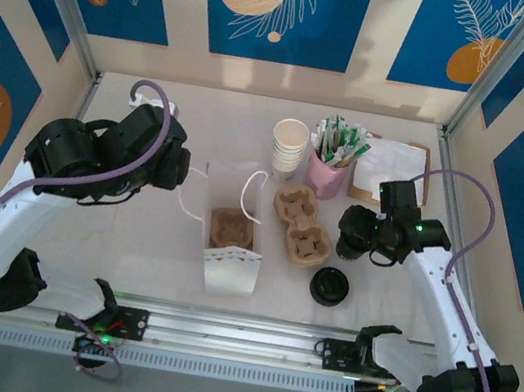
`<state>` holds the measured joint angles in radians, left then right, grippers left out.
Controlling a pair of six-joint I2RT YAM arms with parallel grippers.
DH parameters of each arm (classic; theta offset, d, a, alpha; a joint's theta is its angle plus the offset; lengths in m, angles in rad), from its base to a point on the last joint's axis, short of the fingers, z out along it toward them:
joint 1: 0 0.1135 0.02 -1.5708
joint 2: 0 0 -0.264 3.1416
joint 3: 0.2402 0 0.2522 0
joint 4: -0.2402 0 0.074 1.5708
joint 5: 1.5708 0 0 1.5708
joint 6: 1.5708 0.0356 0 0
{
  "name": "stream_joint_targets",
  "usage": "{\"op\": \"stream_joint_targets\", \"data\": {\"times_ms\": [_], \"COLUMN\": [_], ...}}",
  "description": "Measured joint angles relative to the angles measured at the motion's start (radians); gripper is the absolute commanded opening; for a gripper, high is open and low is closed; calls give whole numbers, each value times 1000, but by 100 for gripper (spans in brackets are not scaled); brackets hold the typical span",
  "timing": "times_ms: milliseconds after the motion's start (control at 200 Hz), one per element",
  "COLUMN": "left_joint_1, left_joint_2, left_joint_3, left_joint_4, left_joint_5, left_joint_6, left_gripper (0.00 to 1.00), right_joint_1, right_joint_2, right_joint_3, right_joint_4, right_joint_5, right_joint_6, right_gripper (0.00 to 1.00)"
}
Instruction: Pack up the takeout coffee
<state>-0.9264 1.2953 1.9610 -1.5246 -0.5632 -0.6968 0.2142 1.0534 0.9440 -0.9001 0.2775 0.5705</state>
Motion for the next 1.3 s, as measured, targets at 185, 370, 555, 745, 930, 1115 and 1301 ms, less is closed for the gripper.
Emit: {"op": "stream_joint_targets", "data": {"times_ms": [185,370,555,745,930,1115,1301], "left_joint_1": [0,0,0,0,0,0,0], "left_joint_2": [-43,-77,-88,-117,-141,-142,-142], "left_joint_3": [-88,-156,-195,-236,-262,-280,-284], "left_joint_4": [8,21,21,21,21,21,24], "left_joint_5": [-7,-7,-15,-16,-26,-42,-51], "left_joint_6": [0,-4,-13,-30,-38,-46,-53], "left_gripper": [58,58,58,57,56,56,57], "right_joint_1": [0,-3,-3,-3,-1,9,14], "right_joint_2": [29,62,85,105,136,144,147], "right_joint_3": [-9,-9,-9,-9,-9,-9,-7], "right_joint_4": [25,34,43,48,48,48,49], "right_joint_5": [-12,9,14,26,56,78,85], "right_joint_6": [-38,-69,-85,-96,-97,-99,-99], "right_gripper": [91,85,81,81,80,76,74]}}
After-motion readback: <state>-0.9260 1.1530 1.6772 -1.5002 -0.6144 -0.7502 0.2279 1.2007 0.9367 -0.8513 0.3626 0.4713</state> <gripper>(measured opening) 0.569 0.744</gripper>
